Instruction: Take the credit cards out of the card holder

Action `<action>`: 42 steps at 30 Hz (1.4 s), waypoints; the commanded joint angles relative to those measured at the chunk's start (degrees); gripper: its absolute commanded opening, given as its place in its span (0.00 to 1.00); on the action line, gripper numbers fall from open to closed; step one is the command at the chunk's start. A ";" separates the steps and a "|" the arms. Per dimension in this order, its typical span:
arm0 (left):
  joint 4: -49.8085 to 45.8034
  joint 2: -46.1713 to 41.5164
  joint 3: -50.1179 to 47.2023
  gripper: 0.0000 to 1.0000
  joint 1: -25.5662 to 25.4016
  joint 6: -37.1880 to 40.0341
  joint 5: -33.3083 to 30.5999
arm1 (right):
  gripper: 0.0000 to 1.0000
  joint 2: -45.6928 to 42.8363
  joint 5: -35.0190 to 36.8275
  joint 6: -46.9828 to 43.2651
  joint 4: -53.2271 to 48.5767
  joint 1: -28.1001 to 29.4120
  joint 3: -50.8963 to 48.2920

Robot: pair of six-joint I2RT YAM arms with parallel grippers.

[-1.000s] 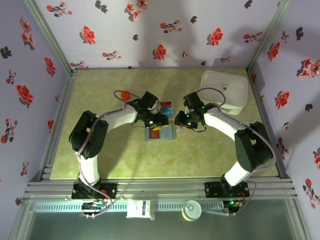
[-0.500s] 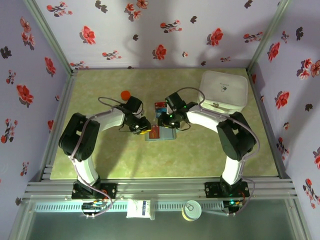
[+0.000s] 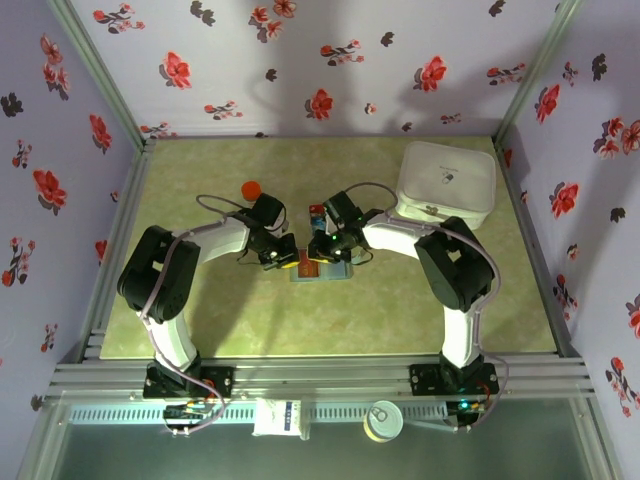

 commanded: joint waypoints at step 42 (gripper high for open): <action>-3.69 -0.17 3.62 0.01 -0.30 1.50 0.68 | 0.23 -2.07 4.25 -2.99 -6.23 0.00 2.65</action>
